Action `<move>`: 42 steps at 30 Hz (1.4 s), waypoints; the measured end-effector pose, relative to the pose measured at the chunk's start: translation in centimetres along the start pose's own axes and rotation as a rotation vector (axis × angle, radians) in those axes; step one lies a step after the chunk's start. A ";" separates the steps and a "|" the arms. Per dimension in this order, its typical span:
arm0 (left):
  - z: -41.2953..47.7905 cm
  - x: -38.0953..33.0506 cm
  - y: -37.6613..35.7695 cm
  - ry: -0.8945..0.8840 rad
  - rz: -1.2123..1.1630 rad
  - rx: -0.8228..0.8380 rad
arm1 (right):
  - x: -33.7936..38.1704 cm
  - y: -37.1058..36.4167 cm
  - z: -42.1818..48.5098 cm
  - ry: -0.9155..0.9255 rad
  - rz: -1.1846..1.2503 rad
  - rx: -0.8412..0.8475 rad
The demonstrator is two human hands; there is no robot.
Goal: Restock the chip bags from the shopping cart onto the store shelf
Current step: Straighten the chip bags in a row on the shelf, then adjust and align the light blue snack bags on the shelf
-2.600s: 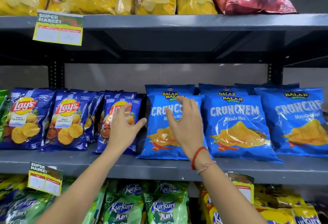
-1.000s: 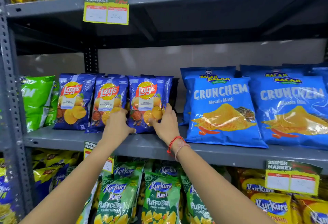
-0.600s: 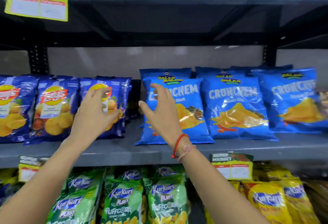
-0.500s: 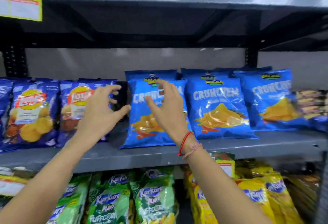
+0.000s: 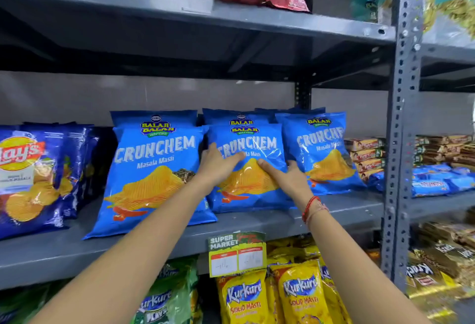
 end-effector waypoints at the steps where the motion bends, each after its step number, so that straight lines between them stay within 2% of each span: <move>1: 0.6 0.4 0.0 0.042 -0.034 -0.002 | -0.5 -0.4 0.4 -0.031 0.086 0.058; 3: 1.4 1.5 -0.1 0.143 -0.117 0.038 | -0.8 -0.8 0.9 -0.050 0.192 0.134; 6: 1.9 3.2 -0.6 0.284 -0.228 0.120 | -0.9 -1.0 1.5 0.017 0.271 0.197; 9: 2.0 3.6 -0.7 0.317 -0.324 0.173 | -1.2 -1.1 1.8 0.070 0.349 0.213; 11: 2.0 3.4 -0.7 0.299 -0.391 0.219 | -1.2 -1.1 1.8 0.106 0.380 0.201; 15: 1.9 3.3 0.0 0.231 -0.514 0.204 | -0.8 -0.6 2.3 0.174 0.411 0.163; 21: 2.3 2.6 -0.2 0.073 -0.493 0.190 | -0.4 0.0 3.7 0.220 0.380 0.124; 25: 2.5 3.3 -0.7 0.064 -0.468 0.109 | -0.8 -0.5 4.6 0.208 0.332 0.149; 34: 2.4 4.0 -1.1 0.119 -0.416 0.053 | -2.0 -0.7 4.9 0.208 0.323 0.127; 36: 2.0 3.5 -0.8 0.114 -0.362 -0.002 | -2.0 -0.4 4.6 0.221 0.324 0.079; 39: 1.3 2.2 -0.1 0.080 -0.204 -0.044 | -1.6 0.6 3.3 0.270 0.304 -0.084; 42: -0.8 0.2 1.4 -0.064 -0.150 -0.073 | -0.3 1.7 1.2 0.372 0.287 -0.301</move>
Point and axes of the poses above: each hand's wrist, its own z-axis towards the middle knuckle, its own y-axis out of the back of the hand, x = y × z, the point moved 5 cm from there along z, towards the middle knuckle, and after that the axes turned 5 degrees about x, right-handed, at the moved point
